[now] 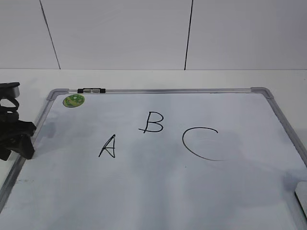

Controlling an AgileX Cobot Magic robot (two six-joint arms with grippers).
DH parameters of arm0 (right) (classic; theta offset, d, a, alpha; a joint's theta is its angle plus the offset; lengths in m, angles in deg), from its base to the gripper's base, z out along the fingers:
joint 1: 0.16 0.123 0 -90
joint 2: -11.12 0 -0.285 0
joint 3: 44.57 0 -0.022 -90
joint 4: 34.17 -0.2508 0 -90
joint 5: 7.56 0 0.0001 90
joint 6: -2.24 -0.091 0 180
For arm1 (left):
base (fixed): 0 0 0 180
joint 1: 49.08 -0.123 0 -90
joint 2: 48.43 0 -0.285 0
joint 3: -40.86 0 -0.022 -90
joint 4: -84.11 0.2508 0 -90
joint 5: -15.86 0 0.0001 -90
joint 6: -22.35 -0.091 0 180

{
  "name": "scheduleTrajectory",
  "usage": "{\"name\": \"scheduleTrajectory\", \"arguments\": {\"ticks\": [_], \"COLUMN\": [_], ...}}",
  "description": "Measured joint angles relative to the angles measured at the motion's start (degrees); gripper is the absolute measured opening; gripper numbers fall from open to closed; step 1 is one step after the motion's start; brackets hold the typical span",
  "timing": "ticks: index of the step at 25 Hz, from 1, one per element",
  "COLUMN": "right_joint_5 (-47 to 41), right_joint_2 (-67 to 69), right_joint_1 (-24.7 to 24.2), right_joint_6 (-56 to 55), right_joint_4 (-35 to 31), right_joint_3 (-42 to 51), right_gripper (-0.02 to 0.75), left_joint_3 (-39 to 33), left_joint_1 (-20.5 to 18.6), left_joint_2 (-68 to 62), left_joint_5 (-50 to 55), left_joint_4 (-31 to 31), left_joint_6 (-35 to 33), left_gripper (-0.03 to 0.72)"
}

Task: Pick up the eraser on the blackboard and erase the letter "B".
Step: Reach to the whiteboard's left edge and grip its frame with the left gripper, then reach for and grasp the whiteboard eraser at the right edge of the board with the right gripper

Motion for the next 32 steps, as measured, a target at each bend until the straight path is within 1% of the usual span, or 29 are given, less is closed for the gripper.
{"name": "scheduleTrajectory", "arguments": {"ticks": [5,14,18,20,32], "right_joint_5": [0.0,0.0,-0.1,-0.1,-0.19], "right_joint_2": [0.0,0.0,0.0,0.0,0.0], "right_joint_1": [0.0,0.0,0.0,0.0,0.0], "right_joint_6": [0.0,-0.1,-0.1,-0.1,-0.1], "right_joint_4": [0.0,0.0,0.0,0.0,0.0], "right_joint_3": [0.0,0.0,0.0,0.0,0.0], "right_gripper": [0.669,0.655,0.65,0.647,0.635], "left_joint_3": [0.0,0.0,0.0,0.0,0.0], "left_joint_1": [0.0,0.0,0.0,0.0,0.0], "left_joint_2": [-0.09,-0.09,-0.09,-0.09,-0.09], "left_joint_5": [0.0,0.0,0.21,0.21,0.42], "left_joint_4": [0.0,-0.55,-0.82,-1.15,-2.94], "left_joint_6": [0.0,0.0,0.0,0.0,0.0], "left_gripper": [0.429,0.316,0.253,0.235,0.226]}}
